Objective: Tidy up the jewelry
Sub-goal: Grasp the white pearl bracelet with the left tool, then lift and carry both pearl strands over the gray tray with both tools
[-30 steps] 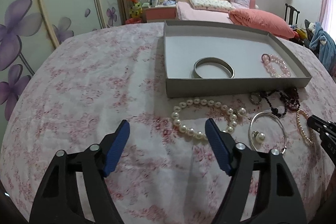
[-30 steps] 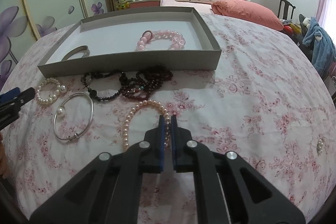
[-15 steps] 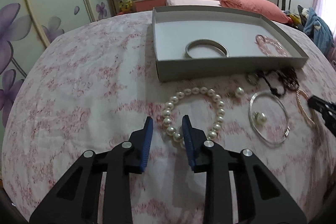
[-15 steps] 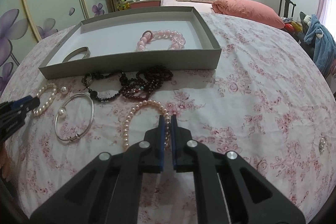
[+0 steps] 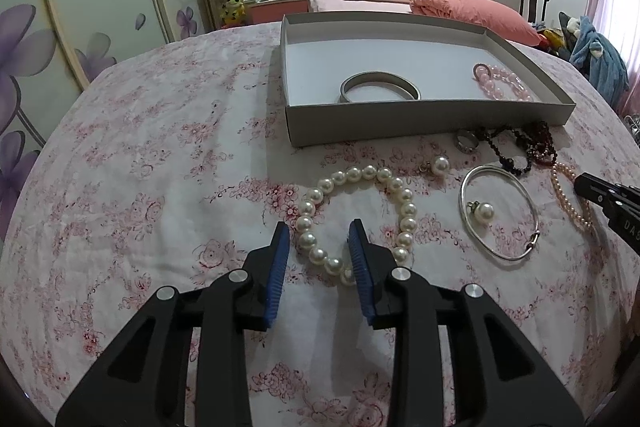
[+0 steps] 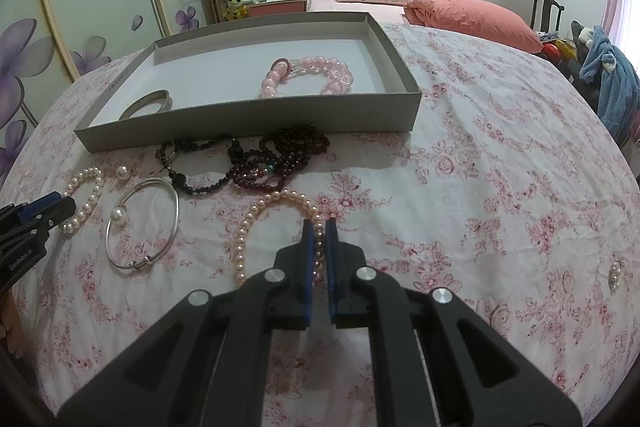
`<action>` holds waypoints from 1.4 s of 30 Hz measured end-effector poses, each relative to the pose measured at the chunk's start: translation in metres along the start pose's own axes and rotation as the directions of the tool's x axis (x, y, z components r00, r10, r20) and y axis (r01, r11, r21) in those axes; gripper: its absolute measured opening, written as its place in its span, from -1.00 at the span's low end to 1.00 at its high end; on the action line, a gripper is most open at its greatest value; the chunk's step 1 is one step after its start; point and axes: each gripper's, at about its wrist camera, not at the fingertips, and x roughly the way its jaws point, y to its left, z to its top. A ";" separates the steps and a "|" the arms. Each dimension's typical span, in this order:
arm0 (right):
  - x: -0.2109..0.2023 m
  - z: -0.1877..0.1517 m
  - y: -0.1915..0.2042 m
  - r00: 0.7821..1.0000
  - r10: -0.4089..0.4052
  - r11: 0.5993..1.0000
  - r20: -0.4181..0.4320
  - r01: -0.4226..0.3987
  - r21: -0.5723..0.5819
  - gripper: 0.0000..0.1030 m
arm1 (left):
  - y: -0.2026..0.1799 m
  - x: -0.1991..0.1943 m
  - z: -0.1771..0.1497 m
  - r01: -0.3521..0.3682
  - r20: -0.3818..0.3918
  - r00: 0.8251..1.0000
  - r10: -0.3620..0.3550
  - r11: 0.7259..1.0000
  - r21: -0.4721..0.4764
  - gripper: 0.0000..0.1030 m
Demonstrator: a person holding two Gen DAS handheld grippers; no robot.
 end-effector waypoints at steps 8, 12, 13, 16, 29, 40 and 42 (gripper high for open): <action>0.000 0.000 0.000 1.000 0.003 1.000 0.000 -0.003 0.002 -0.86 | 0.002 0.000 0.000 0.014 0.001 1.000 -0.014 1.000 -0.013 -0.36; 0.000 0.001 0.000 1.000 0.005 1.000 -0.001 -0.005 0.004 -0.85 | 0.003 0.000 0.000 0.016 0.001 1.000 -0.016 1.000 -0.015 -0.36; 0.000 0.001 0.000 1.000 0.007 1.000 0.000 -0.007 0.005 -0.85 | 0.003 0.000 -0.001 0.017 0.001 1.000 -0.017 1.000 -0.016 -0.36; 0.001 0.001 0.000 1.000 0.020 1.000 0.000 -0.020 0.017 -0.85 | 0.004 0.000 -0.001 0.020 0.001 1.000 -0.020 1.000 -0.024 -0.37; -0.002 0.000 -0.006 0.999 0.037 0.998 0.009 -0.037 0.043 -0.88 | 0.016 -0.001 -0.003 0.027 -0.006 1.000 -0.027 0.997 -0.069 -0.80; -0.037 0.009 -0.004 0.984 0.111 0.990 0.139 -0.121 0.066 -0.88 | 0.025 -0.020 0.001 0.076 0.061 0.996 -0.070 0.991 -0.105 -0.80; -0.045 0.011 -0.001 0.977 0.132 0.988 0.168 -0.144 0.062 -0.88 | 0.024 -0.028 0.003 0.092 0.094 0.992 -0.082 0.990 -0.103 -0.80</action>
